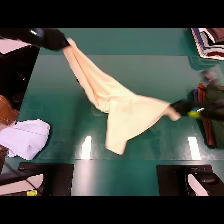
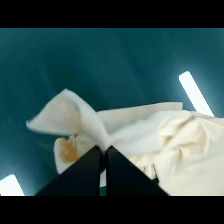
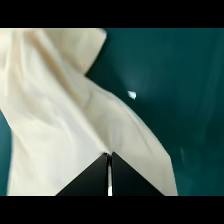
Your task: Fold the shirts.
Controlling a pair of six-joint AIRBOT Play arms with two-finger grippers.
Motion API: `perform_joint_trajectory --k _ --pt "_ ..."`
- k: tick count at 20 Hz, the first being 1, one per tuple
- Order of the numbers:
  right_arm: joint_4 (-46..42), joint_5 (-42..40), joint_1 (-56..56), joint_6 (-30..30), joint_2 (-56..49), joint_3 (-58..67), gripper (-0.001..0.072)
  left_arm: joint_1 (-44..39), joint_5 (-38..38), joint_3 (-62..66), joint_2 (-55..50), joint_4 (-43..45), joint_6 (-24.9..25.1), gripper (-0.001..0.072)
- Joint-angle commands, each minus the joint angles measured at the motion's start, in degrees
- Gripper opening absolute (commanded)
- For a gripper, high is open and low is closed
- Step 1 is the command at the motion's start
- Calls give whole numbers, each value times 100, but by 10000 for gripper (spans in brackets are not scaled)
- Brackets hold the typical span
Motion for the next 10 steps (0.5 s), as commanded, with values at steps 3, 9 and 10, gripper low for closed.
perform_joint_trajectory --k 3,9,10 --pt "-553 1115 -1613 -450 761 3134 16 2 575 798 1794 4 -33 23" --pt "-507 1709 -2813 -756 282 5488 16 2 1556 892 3128 26 -199 22" --pt "-507 1775 -2813 -756 129 5772 16 2 1526 890 3161 57 -214 22"
